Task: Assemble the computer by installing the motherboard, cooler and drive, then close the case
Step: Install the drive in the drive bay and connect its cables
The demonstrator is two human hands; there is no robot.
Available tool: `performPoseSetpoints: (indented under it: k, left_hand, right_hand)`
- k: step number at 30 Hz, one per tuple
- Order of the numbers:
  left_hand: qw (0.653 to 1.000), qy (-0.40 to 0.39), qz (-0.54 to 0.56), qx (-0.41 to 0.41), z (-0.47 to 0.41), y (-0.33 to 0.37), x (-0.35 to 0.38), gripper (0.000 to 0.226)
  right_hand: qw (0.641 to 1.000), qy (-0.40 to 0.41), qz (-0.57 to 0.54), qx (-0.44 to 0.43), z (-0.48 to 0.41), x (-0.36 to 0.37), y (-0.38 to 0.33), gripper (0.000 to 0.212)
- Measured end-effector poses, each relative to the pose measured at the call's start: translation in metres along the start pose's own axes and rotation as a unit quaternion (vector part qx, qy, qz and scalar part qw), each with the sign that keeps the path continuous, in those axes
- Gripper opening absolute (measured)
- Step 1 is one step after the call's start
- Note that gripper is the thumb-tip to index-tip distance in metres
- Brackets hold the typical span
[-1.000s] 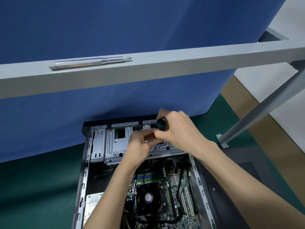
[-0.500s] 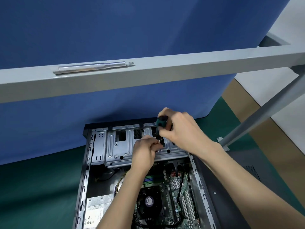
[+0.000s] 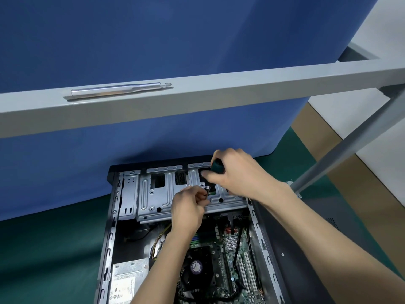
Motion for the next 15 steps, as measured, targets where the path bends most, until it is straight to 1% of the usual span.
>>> performPoseSetpoints:
  k: [2, 4, 5, 6, 8, 10, 12, 14, 15]
  left_hand:
    - [1.000, -0.002, 0.001, 0.004, 0.000, 0.001, 0.000, 0.015]
    - [1.000, 0.000, -0.012, 0.015, 0.001, 0.003, -0.001, 0.013]
    - [1.000, 0.004, -0.017, 0.022, 0.001, 0.004, -0.002, 0.013]
    - [0.999, 0.008, -0.018, 0.027, 0.002, 0.005, -0.002, 0.013]
    - [0.999, 0.013, -0.009, 0.027, 0.004, 0.006, -0.004, 0.013]
    - [1.000, 0.014, -0.007, 0.026, 0.005, 0.006, -0.005, 0.013]
    - [0.999, 0.017, -0.014, 0.026, 0.005, 0.006, -0.006, 0.013]
    - [0.999, 0.019, -0.018, 0.027, 0.006, 0.006, -0.007, 0.013]
    - [0.999, 0.018, -0.014, 0.028, 0.007, 0.006, -0.007, 0.013]
  right_hand:
    - [1.000, -0.027, 0.012, 0.006, 0.000, 0.004, 0.002, 0.034]
    - [0.999, -0.001, 0.051, 0.001, 0.000, 0.004, 0.000, 0.051]
    - [0.997, 0.019, 0.077, 0.002, 0.000, 0.004, -0.002, 0.056]
    - [0.996, 0.032, 0.087, 0.005, 0.000, 0.003, -0.002, 0.054]
    - [0.998, 0.022, 0.064, 0.007, -0.001, 0.007, -0.002, 0.039]
    - [1.000, -0.020, 0.024, 0.001, 0.000, 0.010, -0.006, 0.039]
    - [0.996, -0.083, 0.009, 0.011, 0.003, 0.013, -0.006, 0.039]
    - [0.988, -0.153, 0.018, 0.031, 0.005, 0.018, -0.002, 0.028]
    - [0.984, -0.172, 0.008, 0.044, 0.005, 0.019, 0.001, 0.021]
Point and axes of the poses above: each hand's wrist, its own z-axis away from the middle knuckle, its own x-axis out of the palm, y = z × x, the point moved 8 cm from there along -z, towards the middle knuckle, and after that the axes turned 13 degrees about -z, right-handed, at the moved point
